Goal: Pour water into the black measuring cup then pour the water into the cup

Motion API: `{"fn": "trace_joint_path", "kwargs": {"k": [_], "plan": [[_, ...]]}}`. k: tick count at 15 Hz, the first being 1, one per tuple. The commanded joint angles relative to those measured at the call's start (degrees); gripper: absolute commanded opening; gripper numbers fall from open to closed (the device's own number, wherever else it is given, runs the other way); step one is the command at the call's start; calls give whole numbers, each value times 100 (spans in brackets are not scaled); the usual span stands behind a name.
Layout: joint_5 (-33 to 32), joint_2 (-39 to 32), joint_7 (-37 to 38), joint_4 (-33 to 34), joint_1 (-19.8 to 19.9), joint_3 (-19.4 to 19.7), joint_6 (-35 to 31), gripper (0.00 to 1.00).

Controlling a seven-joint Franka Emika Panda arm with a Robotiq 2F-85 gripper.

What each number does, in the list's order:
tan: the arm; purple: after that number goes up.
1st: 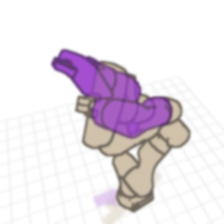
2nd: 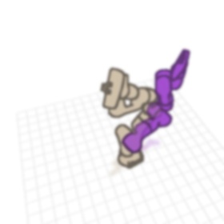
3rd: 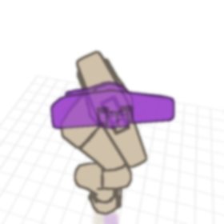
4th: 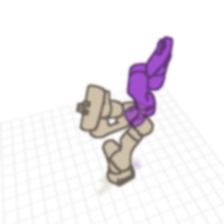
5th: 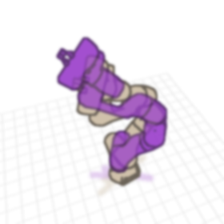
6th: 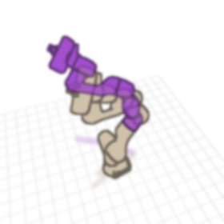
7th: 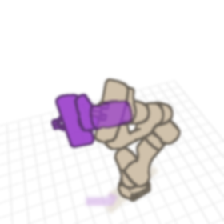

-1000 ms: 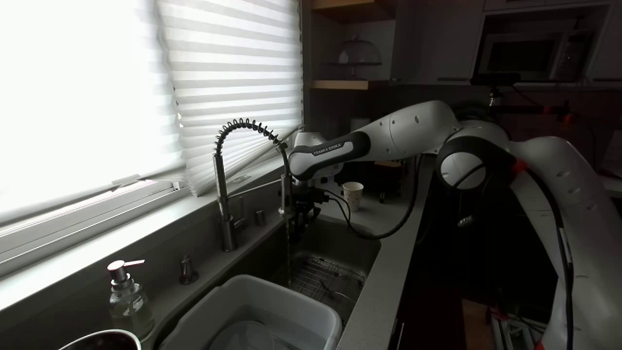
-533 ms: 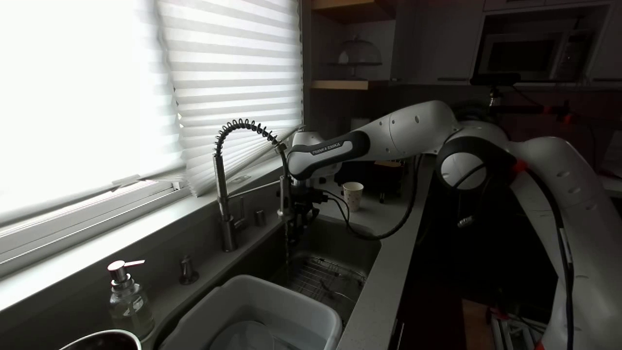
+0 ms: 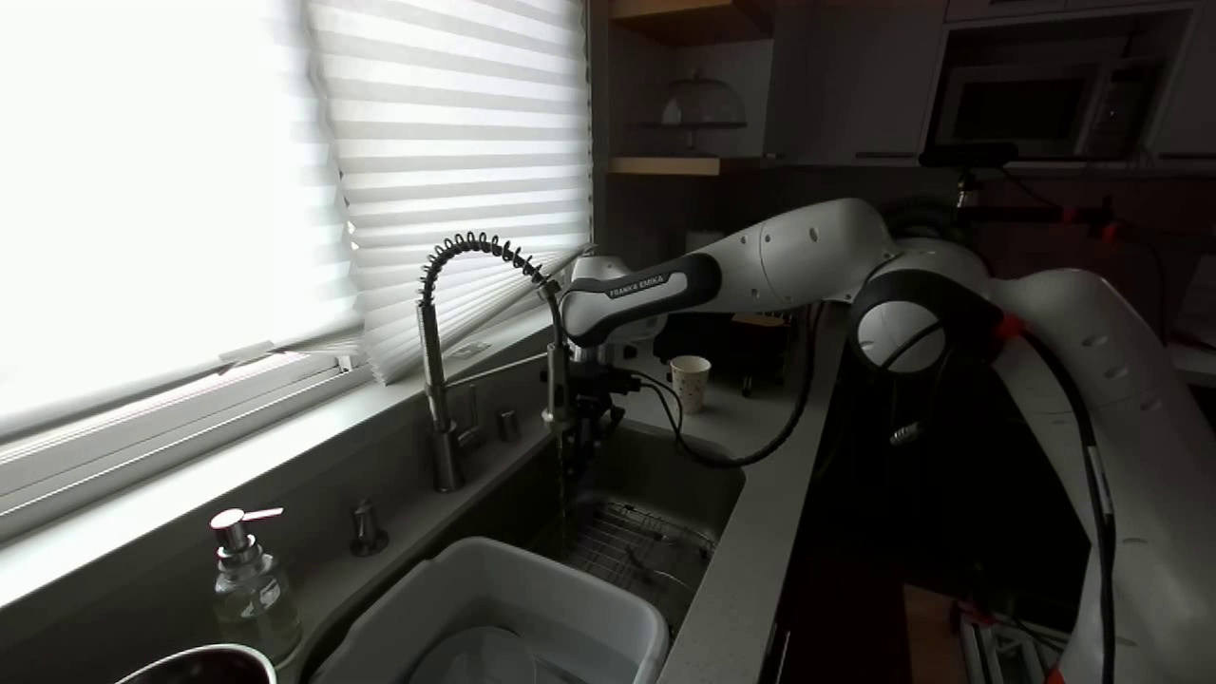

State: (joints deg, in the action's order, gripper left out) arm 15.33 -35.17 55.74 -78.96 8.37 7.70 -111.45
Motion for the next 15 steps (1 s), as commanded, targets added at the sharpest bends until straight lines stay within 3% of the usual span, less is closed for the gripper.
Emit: {"fn": "trace_joint_path", "kwargs": {"k": [1,6,15], "plan": [[223,-145,-35,254,101,-78,271,6],[301,-193,-24,330,107,-70,371,6],[-163,-193,-24,272,0,136,259,6]]}}
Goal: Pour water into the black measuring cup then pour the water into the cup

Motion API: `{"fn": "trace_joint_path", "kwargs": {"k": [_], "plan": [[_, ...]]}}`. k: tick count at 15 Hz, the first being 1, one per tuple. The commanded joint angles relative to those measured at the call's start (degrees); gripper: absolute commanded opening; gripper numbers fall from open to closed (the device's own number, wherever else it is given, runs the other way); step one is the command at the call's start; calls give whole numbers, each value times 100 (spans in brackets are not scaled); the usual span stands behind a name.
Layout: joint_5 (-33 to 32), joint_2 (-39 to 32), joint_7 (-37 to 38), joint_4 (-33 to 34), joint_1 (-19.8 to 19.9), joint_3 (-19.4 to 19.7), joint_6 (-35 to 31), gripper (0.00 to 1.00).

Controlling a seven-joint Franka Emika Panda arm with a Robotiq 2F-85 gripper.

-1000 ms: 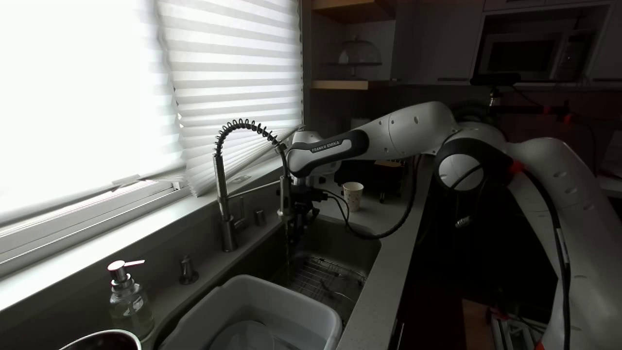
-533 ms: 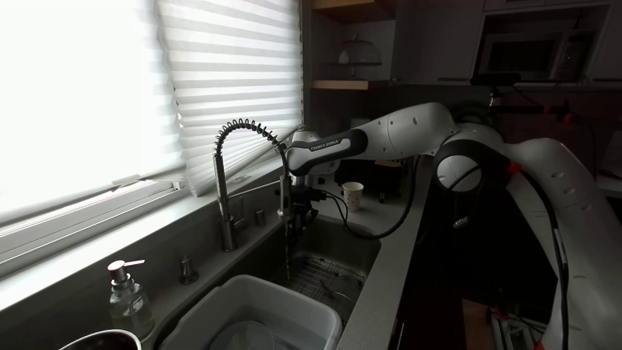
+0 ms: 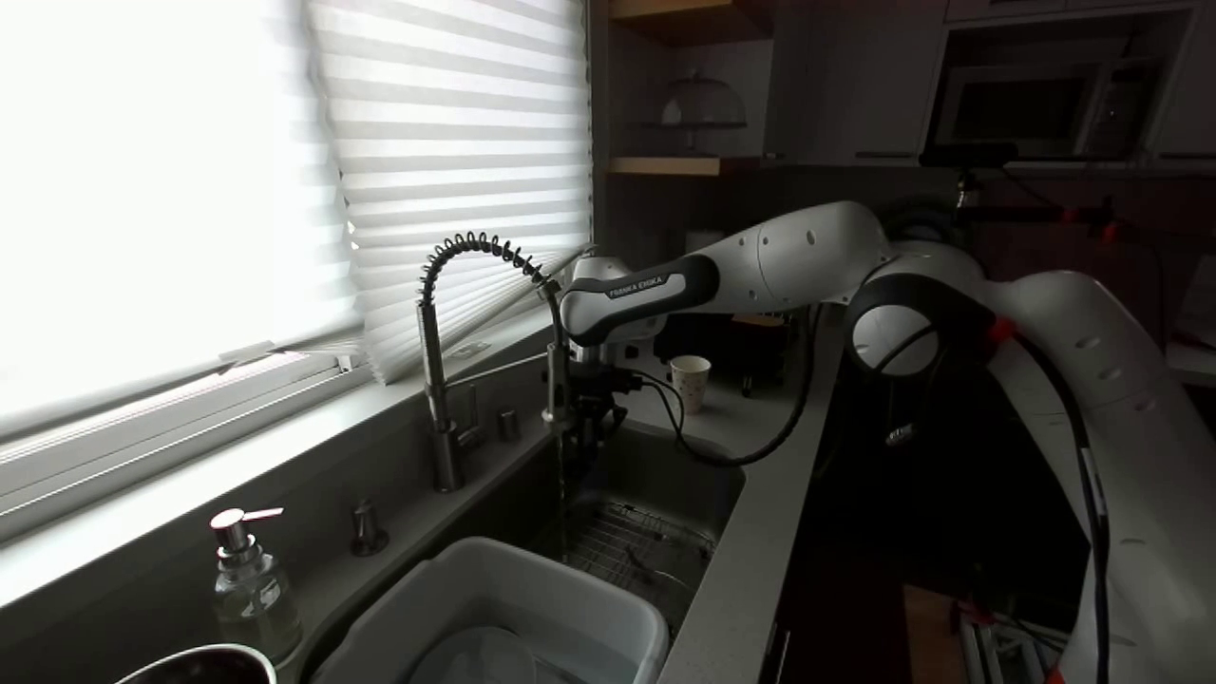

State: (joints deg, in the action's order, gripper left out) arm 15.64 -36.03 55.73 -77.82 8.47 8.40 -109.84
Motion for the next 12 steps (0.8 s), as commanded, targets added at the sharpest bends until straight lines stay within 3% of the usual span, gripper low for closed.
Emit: {"fn": "trace_joint_path", "kwargs": {"k": [1,12], "plan": [[-278,-96,-61,147,-12,94,67,6],[-1061,338,-1263,242,347,544,410,6]]}}
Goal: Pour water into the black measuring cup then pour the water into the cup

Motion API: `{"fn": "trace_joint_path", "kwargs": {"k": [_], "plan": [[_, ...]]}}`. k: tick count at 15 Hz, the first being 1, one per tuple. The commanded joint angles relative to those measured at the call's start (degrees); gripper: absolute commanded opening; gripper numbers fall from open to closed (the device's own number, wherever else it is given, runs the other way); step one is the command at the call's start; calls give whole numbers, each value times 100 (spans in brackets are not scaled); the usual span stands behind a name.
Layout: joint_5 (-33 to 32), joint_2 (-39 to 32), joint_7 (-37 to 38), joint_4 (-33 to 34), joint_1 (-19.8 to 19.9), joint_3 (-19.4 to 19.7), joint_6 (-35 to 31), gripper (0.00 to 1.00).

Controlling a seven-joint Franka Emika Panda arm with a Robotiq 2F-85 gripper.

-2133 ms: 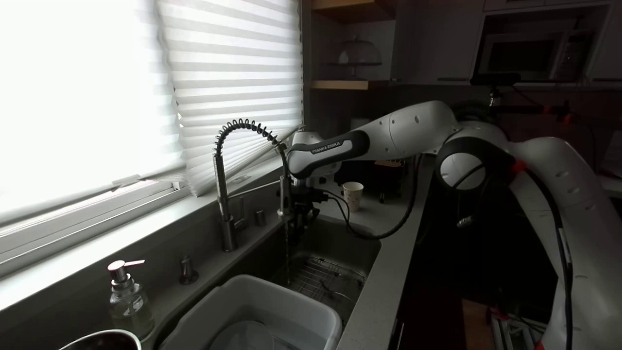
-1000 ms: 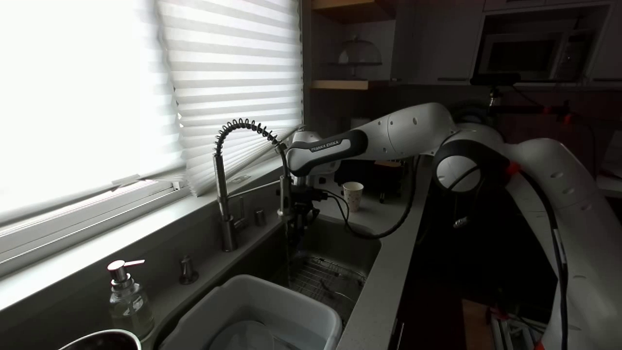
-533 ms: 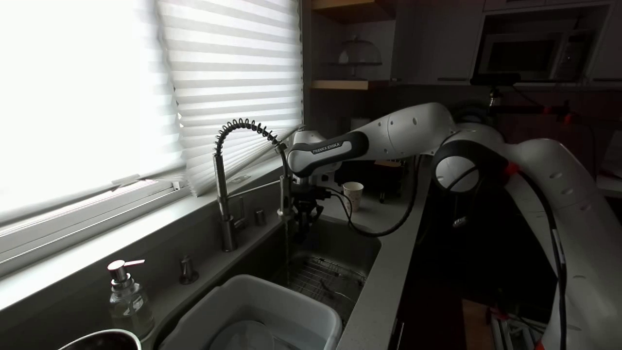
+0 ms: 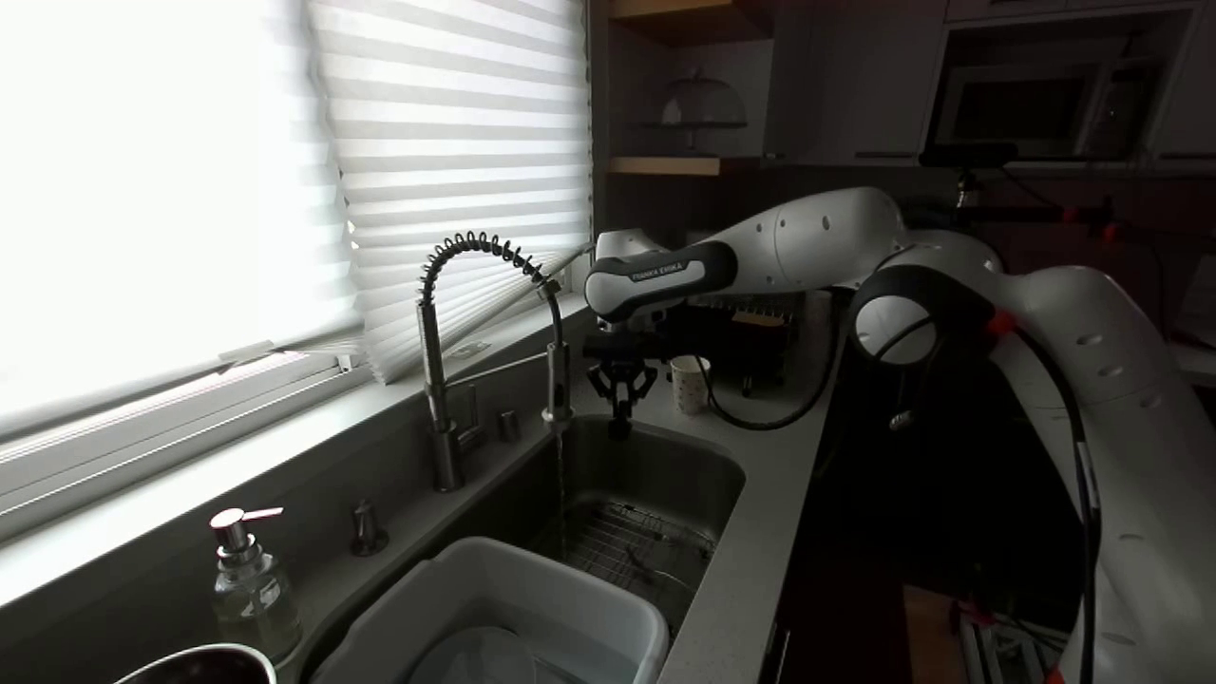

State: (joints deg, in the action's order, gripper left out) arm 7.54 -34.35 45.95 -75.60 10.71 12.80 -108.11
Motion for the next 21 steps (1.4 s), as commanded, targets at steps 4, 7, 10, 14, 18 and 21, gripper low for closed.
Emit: {"fn": "trace_joint_path", "kwargs": {"k": [4,7,10,14,18,21], "plan": [[-574,381,-443,93,275,376,259,6],[-692,516,-535,177,405,494,277,6],[-682,588,-677,214,450,663,250,6],[-585,585,-649,217,455,728,107,26],[-585,591,-658,217,468,729,107,6],[-661,499,-511,338,515,844,-33,6]]}}
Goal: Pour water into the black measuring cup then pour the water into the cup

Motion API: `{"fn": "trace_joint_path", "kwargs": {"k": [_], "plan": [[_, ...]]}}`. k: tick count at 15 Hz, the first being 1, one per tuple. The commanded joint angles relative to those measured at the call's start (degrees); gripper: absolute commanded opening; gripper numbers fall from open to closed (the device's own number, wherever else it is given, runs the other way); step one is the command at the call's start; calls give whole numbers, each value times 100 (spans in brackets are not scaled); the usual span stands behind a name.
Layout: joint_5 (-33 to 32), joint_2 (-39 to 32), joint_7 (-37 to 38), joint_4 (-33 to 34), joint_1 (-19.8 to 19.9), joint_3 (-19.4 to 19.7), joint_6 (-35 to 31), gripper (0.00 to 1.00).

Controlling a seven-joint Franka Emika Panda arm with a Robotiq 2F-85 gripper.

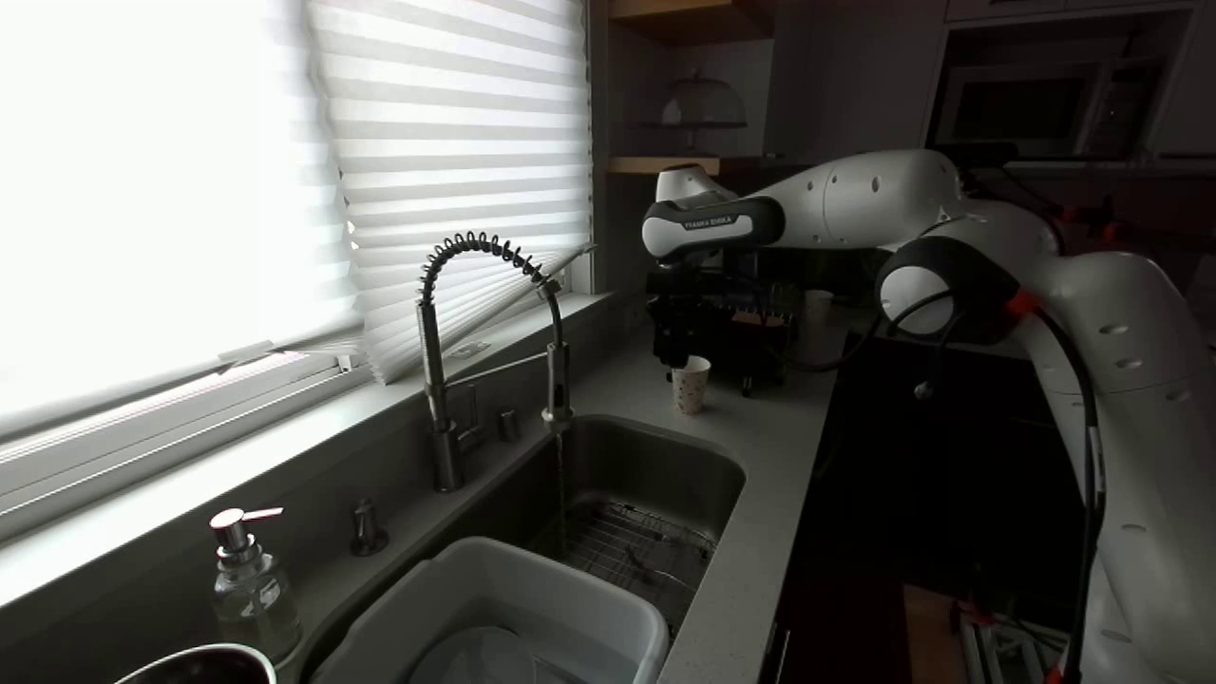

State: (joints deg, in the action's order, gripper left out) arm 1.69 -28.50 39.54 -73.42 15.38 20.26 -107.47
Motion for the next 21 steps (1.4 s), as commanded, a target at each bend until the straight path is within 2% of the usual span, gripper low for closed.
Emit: {"fn": "trace_joint_path", "kwargs": {"k": [1,8,11,12,13,21], "plan": [[-70,-96,148,143,72,142,-142,6],[-22,-267,79,523,280,525,-393,6],[101,-454,41,769,440,501,-435,6],[30,-534,78,928,634,276,-415,6],[121,-599,40,943,526,439,-483,6],[52,-955,14,1410,548,431,-634,6]]}}
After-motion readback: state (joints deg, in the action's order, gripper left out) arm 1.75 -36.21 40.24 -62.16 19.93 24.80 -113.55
